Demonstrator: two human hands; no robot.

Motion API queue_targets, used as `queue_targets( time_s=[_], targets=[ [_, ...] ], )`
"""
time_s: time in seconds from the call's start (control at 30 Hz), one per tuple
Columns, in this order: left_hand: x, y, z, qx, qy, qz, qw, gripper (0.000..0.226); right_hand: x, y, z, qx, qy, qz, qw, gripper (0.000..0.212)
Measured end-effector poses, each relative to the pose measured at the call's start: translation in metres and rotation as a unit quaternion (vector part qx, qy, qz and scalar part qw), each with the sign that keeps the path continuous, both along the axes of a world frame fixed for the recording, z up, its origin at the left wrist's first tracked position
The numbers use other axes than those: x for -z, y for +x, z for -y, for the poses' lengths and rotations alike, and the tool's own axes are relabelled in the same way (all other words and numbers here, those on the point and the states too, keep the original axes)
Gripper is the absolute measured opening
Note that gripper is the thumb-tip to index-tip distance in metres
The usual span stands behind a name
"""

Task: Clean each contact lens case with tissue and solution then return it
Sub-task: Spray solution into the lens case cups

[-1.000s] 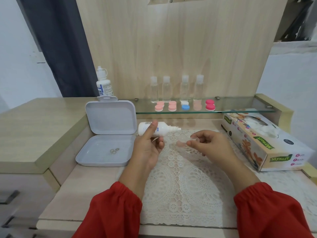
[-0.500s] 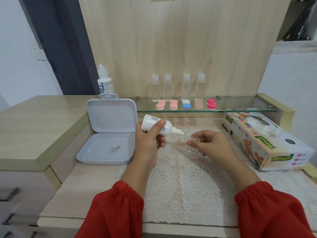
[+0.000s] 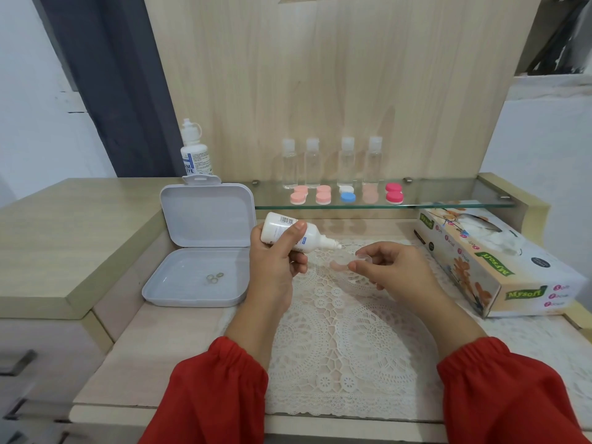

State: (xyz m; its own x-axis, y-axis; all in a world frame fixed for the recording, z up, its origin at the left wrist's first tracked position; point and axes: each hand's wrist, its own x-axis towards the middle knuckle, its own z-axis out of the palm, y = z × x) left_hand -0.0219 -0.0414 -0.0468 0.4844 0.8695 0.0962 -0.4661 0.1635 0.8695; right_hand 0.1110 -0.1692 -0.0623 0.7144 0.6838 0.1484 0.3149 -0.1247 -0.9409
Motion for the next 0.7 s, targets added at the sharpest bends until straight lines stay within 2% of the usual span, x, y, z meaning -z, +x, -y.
queue_targets(
  time_s=[0.7],
  targets=[
    [-0.0003, -0.0008, 0.0002, -0.005, 0.009, -0.002, 1.000, 0.029, 0.0027, 0.0027, -0.0016, -0.004, -0.004, -0.005, 1.000, 0.022]
  ],
)
